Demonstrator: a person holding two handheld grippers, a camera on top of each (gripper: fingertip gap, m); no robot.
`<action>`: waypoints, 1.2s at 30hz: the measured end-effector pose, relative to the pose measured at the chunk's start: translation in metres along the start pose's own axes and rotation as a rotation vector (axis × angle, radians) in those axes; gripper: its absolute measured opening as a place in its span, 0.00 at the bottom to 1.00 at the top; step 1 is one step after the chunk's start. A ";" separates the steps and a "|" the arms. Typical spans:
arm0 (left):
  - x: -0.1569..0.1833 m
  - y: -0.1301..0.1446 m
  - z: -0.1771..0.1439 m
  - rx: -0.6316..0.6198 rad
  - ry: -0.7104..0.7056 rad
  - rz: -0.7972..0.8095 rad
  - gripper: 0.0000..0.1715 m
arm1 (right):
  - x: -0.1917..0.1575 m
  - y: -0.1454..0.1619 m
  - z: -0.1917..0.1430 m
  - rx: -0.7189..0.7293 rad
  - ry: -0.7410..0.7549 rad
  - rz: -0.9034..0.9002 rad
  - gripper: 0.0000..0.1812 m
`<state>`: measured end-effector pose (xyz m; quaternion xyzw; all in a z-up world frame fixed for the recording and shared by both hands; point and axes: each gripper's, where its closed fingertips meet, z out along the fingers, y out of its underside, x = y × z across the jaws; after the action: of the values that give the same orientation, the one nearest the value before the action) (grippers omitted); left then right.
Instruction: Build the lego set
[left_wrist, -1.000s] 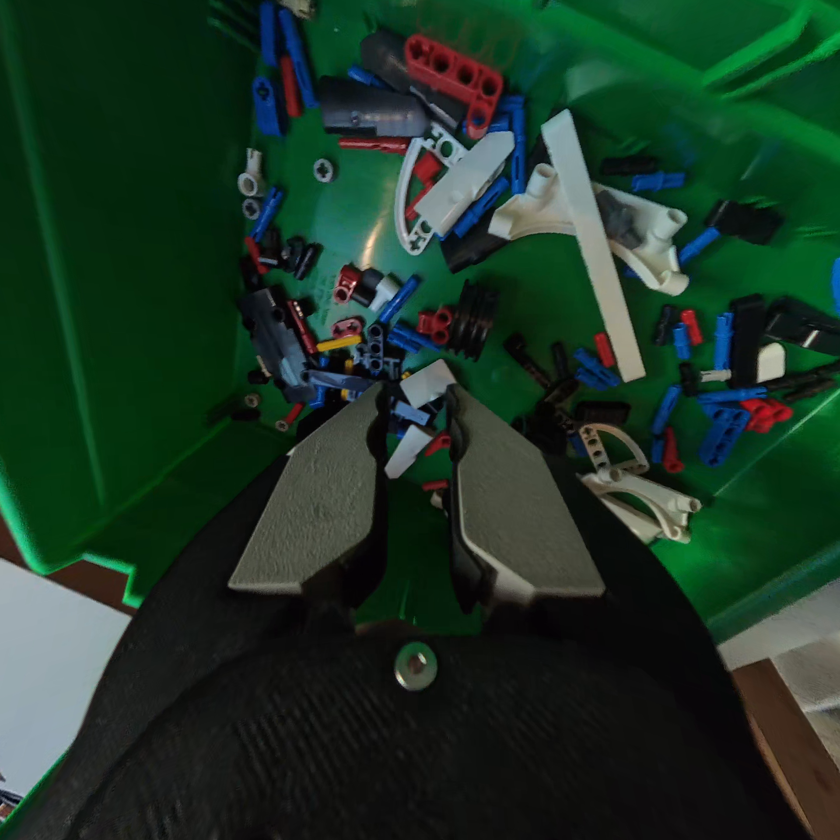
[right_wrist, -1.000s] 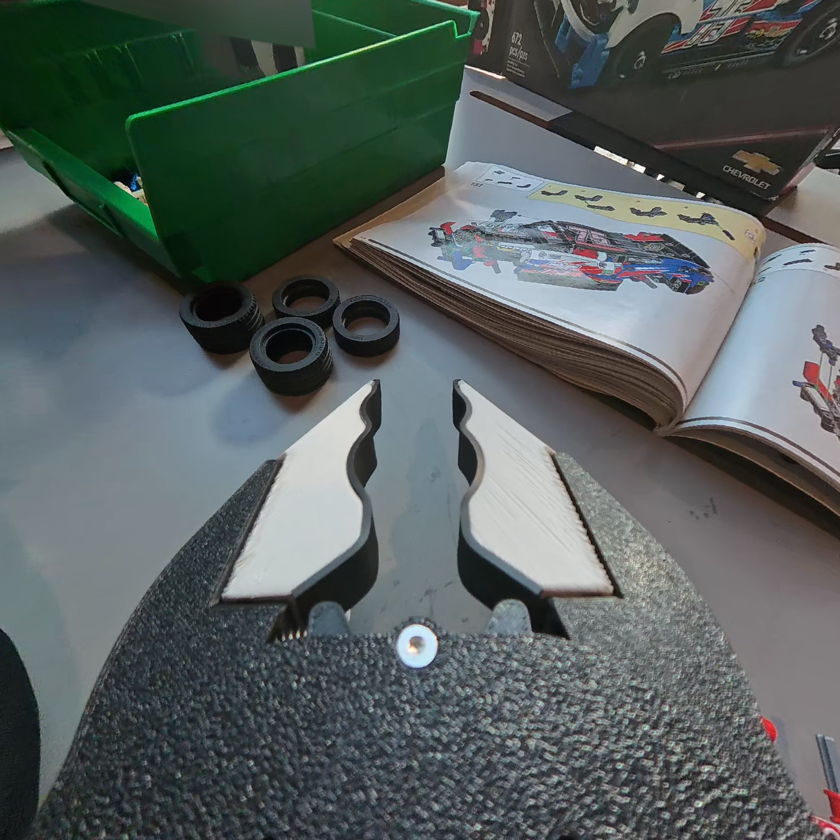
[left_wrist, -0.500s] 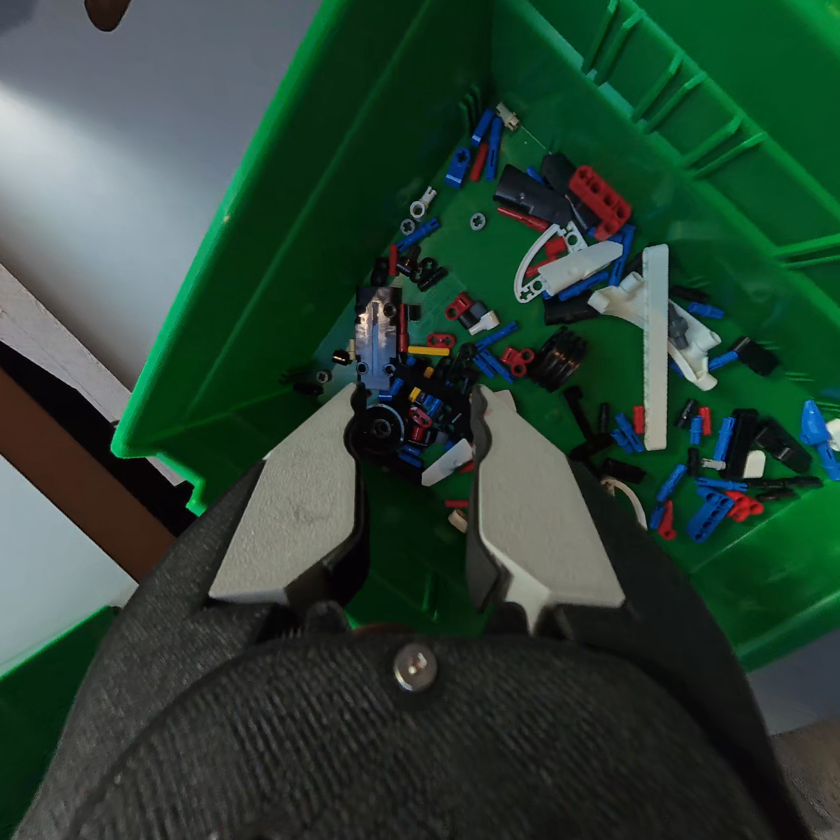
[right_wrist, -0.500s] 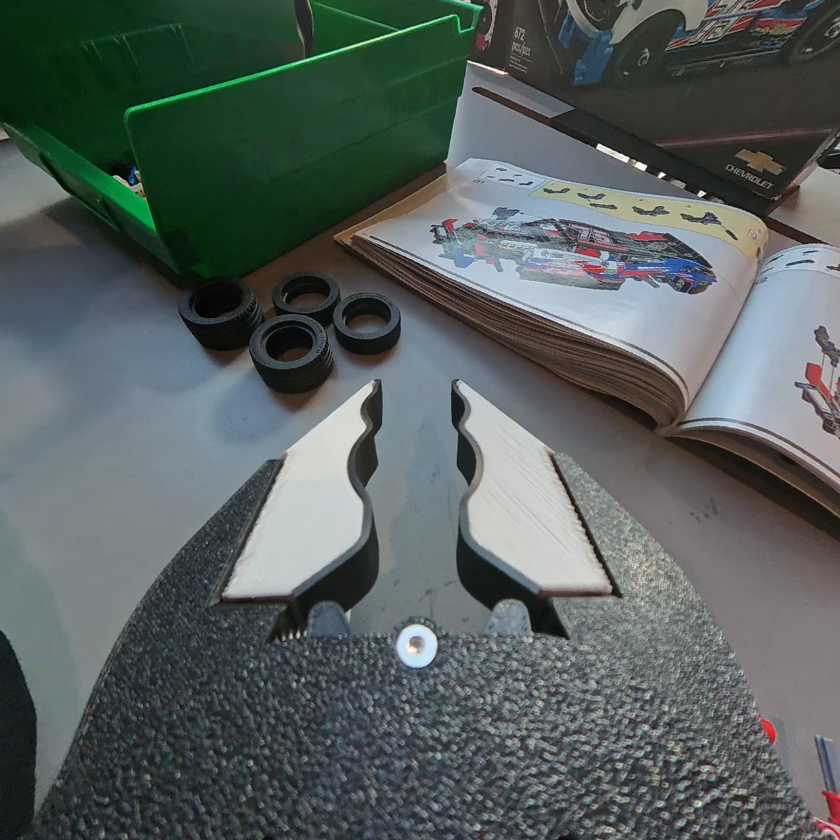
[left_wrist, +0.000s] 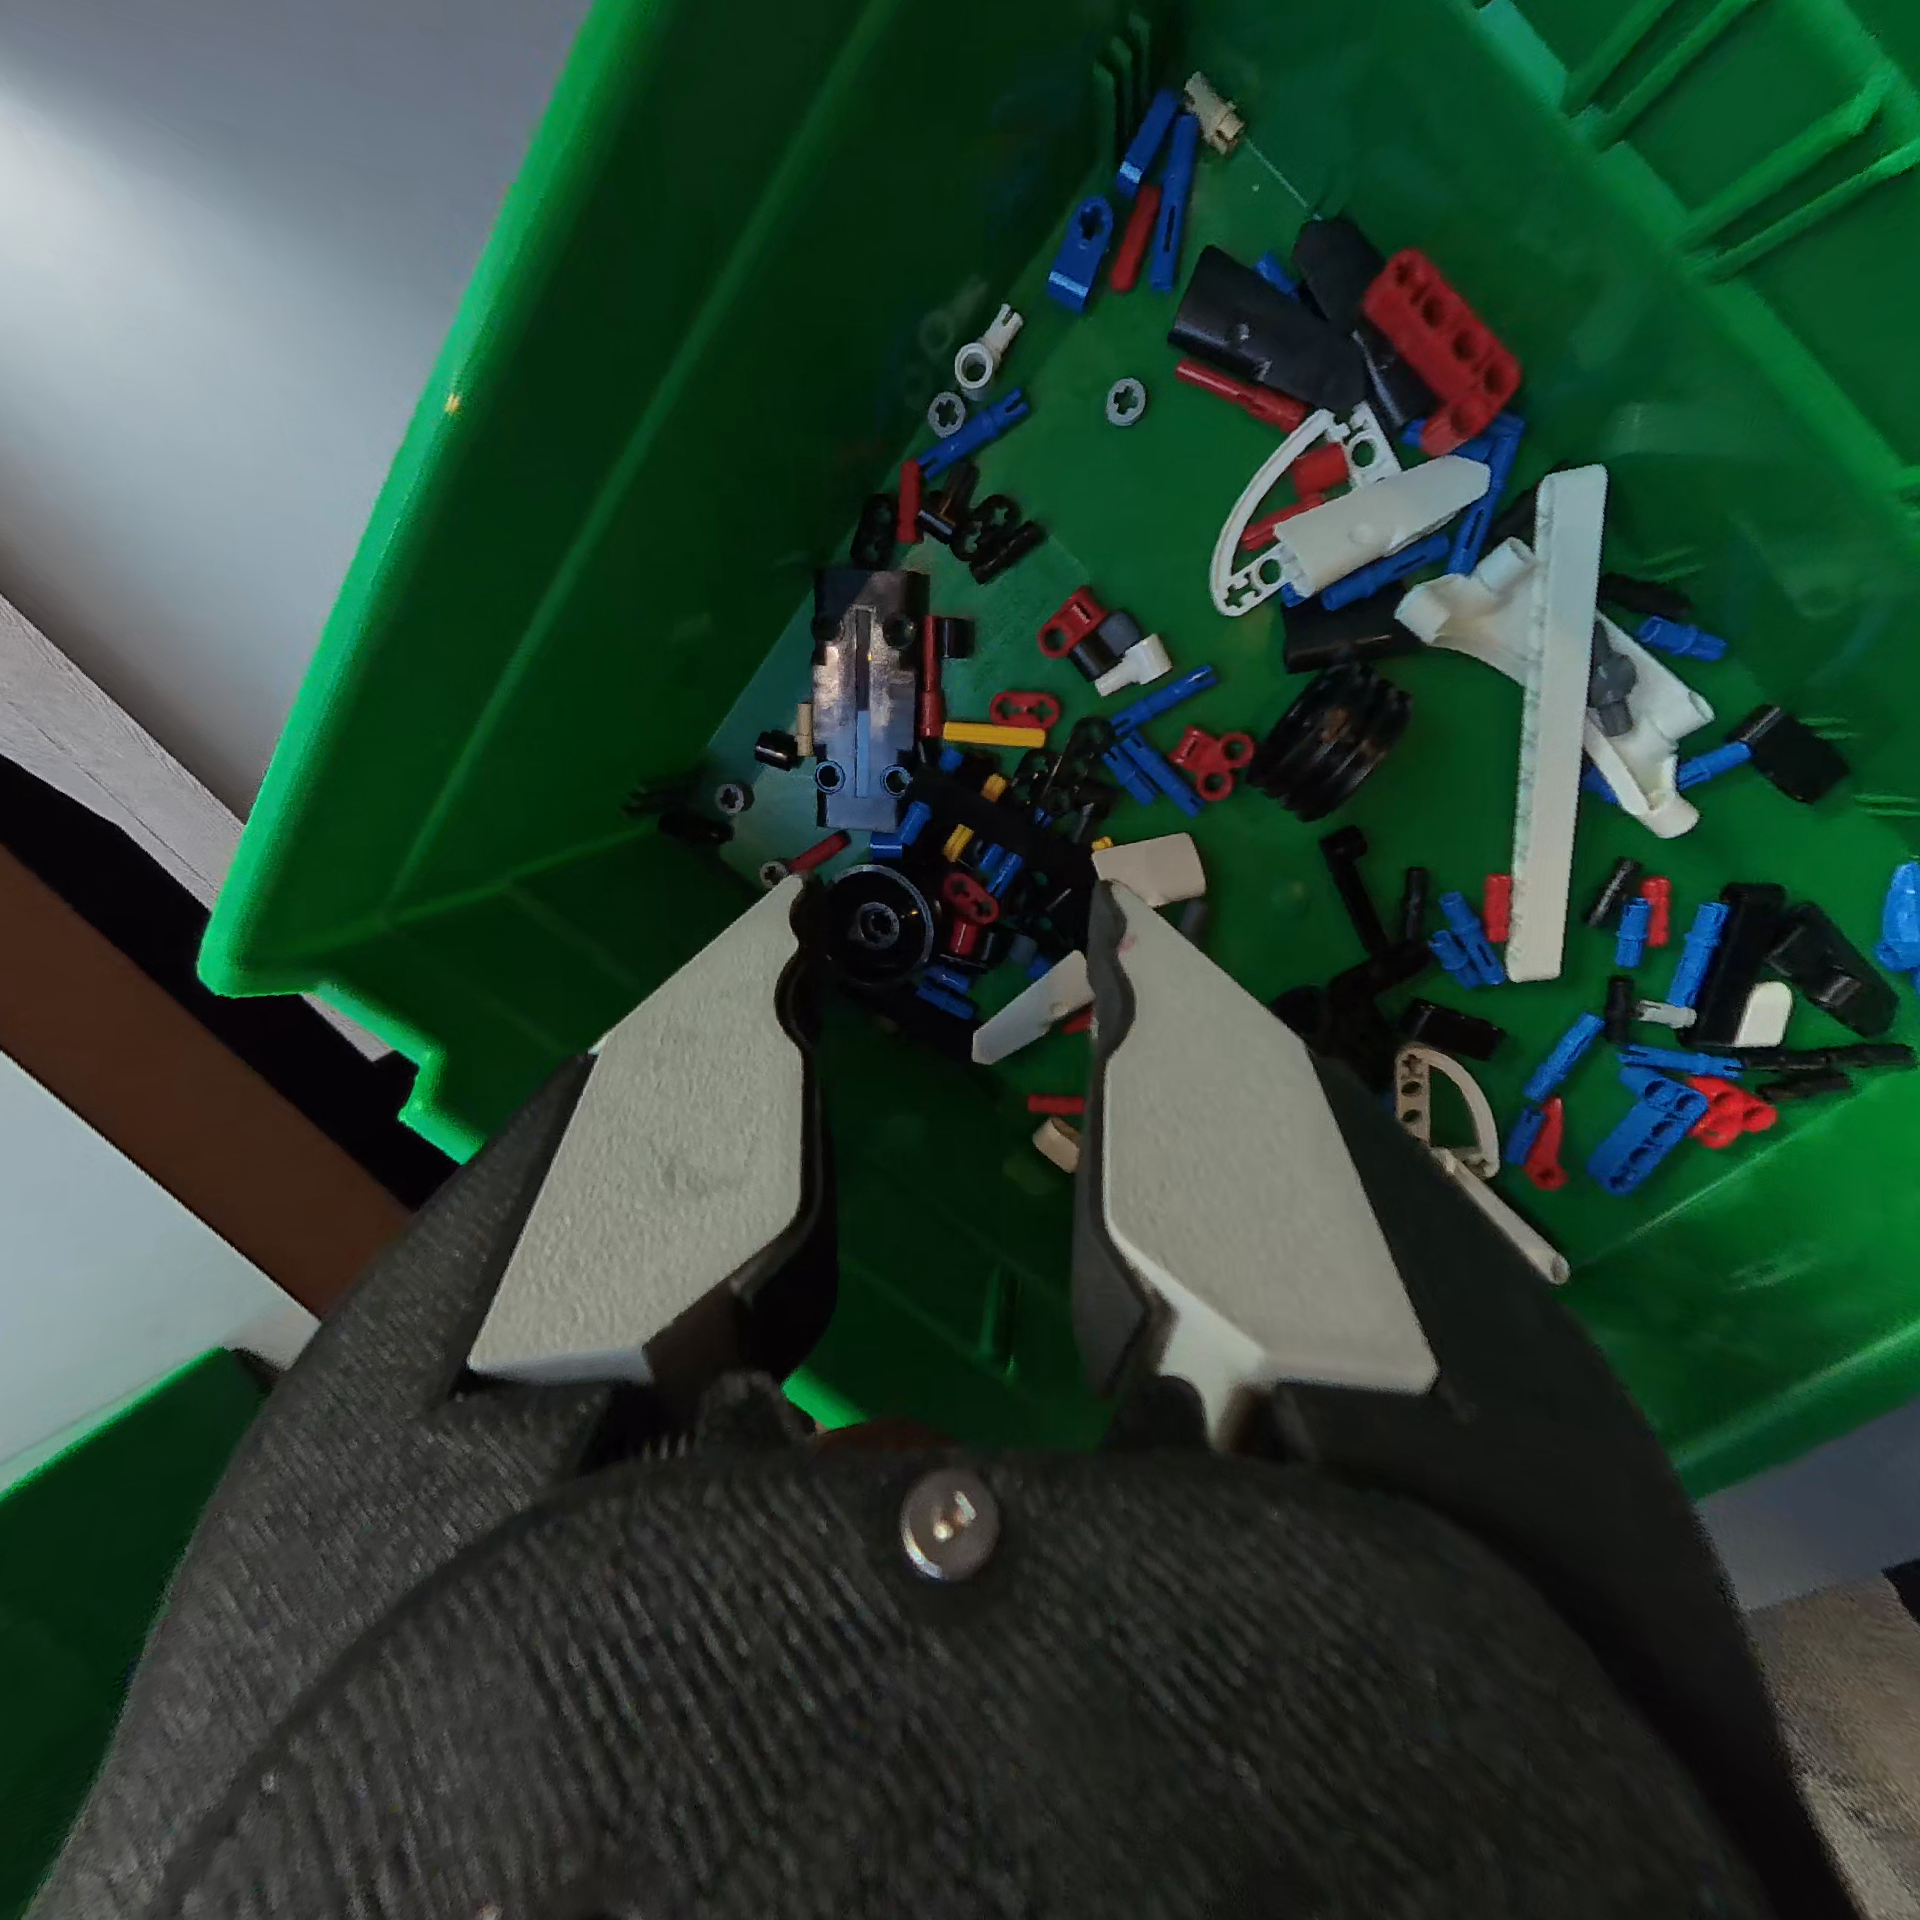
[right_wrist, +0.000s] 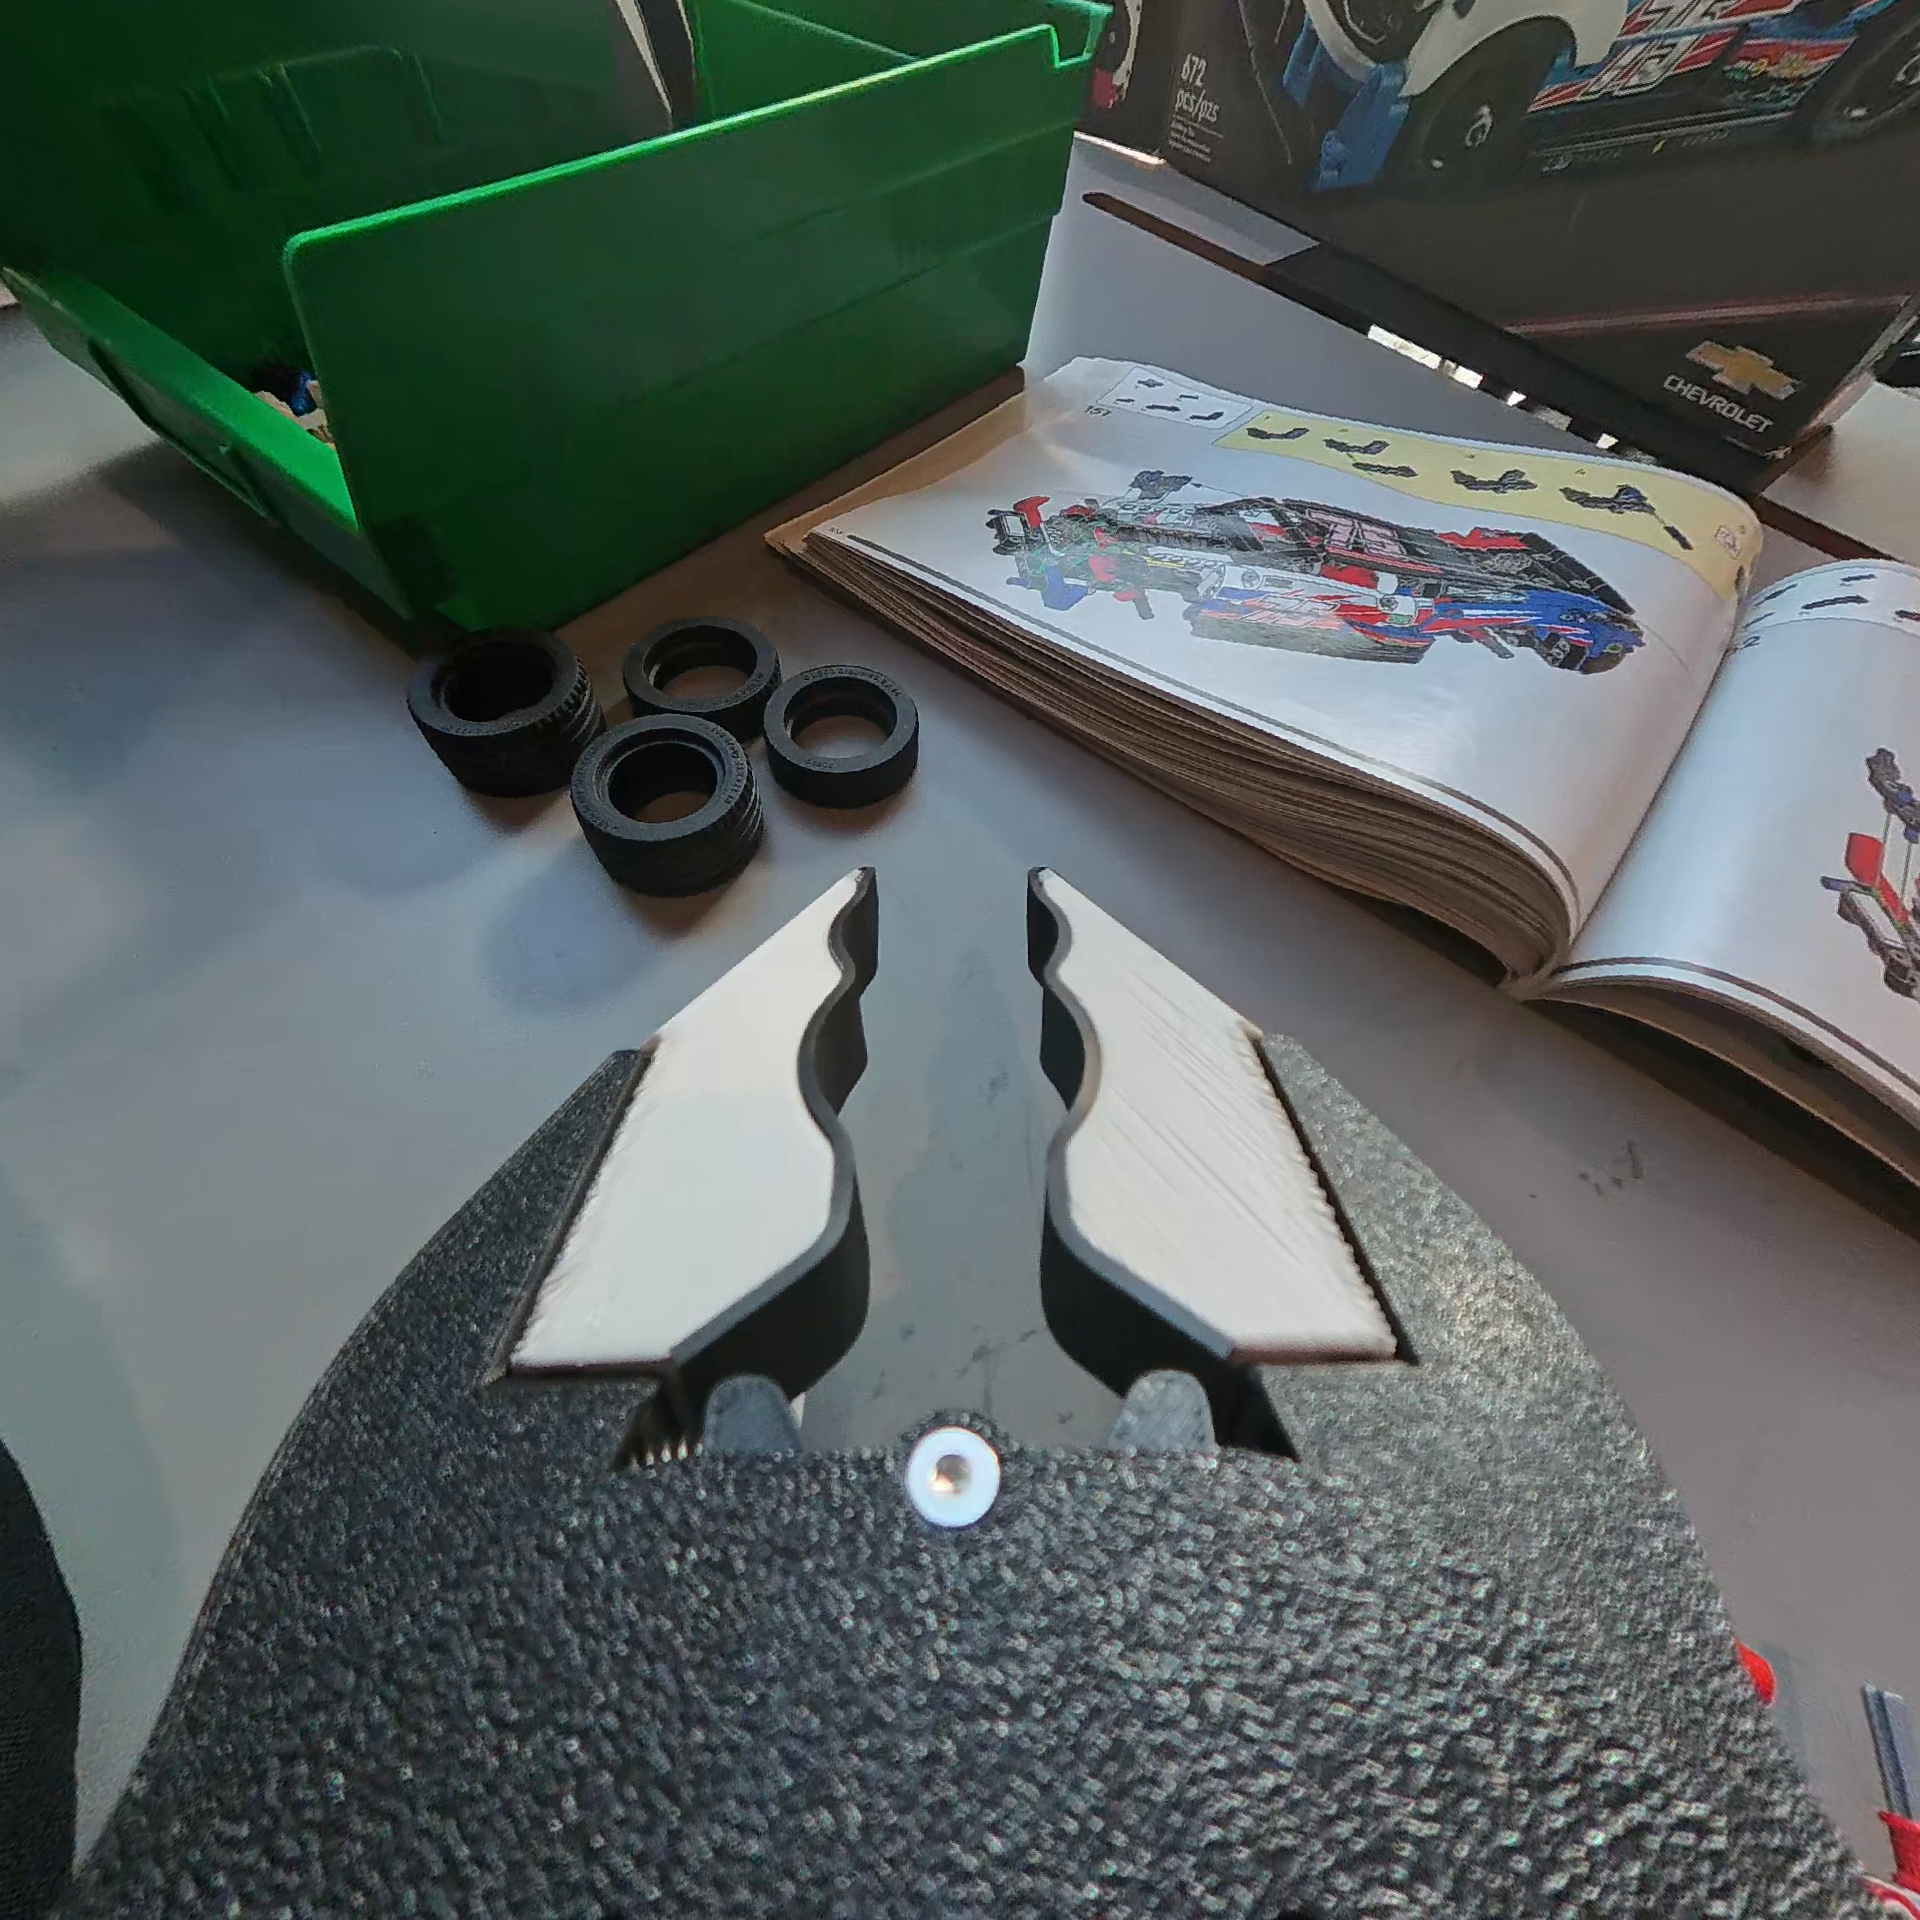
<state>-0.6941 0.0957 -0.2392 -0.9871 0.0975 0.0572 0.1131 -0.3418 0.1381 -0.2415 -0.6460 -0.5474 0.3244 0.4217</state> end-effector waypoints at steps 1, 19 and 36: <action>-0.001 0.000 0.000 0.002 0.001 -0.008 0.29 | 0.000 0.000 0.000 0.000 0.000 0.000 0.15; -0.029 -0.024 -0.016 0.057 -0.079 -0.071 0.00 | 0.000 0.000 0.000 -0.002 0.001 -0.005 0.15; 0.052 0.038 0.016 -0.242 0.258 0.319 0.08 | -0.001 -0.001 -0.001 0.004 -0.003 -0.002 0.15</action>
<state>-0.6526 0.0543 -0.2701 -0.9647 0.2585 -0.0408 -0.0300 -0.3417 0.1372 -0.2408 -0.6442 -0.5478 0.3260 0.4226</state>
